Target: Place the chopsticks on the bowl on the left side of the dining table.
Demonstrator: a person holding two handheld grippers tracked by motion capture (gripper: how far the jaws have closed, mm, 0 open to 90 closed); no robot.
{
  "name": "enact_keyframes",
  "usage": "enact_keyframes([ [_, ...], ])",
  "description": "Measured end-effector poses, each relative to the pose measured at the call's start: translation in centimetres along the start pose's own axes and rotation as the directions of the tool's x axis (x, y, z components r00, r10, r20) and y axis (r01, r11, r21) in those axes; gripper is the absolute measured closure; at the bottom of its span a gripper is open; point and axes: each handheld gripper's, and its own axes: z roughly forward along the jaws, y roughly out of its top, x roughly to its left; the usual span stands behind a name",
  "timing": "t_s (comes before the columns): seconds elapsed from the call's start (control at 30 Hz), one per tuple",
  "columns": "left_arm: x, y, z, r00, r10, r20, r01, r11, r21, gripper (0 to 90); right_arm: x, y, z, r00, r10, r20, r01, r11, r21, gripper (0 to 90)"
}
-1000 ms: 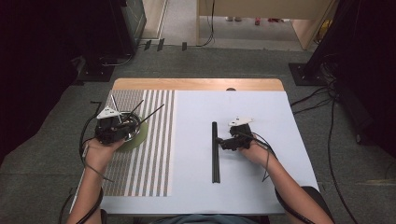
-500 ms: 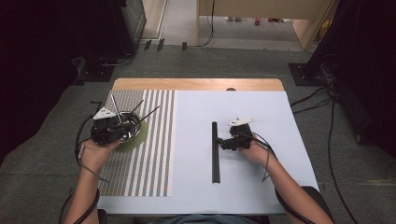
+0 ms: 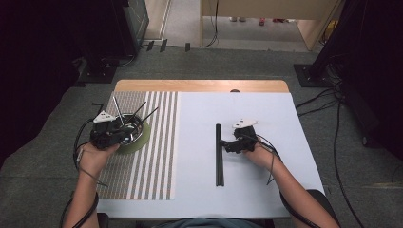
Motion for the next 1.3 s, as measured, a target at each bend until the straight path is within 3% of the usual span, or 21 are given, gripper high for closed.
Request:
enact_keyframes([
  [0.13, 0.3, -0.3, 0.4, 1.0000, 0.006, -0.005, -0.006, 0.9995, 0.031, 87.4, 0.0, 0.0, 0.0, 1.0000, 0.000, 0.000, 0.000, 1.000, 0.001, 11.0],
  [0.7, 1.3, -0.7, 0.1, 0.9999, -0.002, -0.016, 0.003, 0.9998, 0.018, 87.0, 0.0, 0.0, 0.0, 1.0000, 0.000, 0.000, 0.000, 1.000, 0.001, 11.0],
  [1.03, 2.0, -1.0, -0.4, 0.9990, -0.006, -0.045, 0.007, 0.9998, 0.019, 86.7, 0.0, 0.0, 0.0, 1.0000, 0.000, 0.000, 0.000, 1.000, 0.001, 11.0],
  [1.2, 2.3, -1.2, -0.7, 0.9988, -0.006, -0.049, 0.007, 0.9999, 0.011, 84.6, 0.0, 0.0, 0.0, 1.0000, 0.000, 0.000, 0.000, 1.000, 0.001, 10.9],
  [1.3, 2.2, -1.1, -1.0, 0.9994, -0.006, -0.035, 0.005, 0.9997, -0.024, 80.1, 0.0, 0.0, 0.0, 1.0000, 0.000, 0.000, 0.000, 1.000, 0.001, 11.0],
])
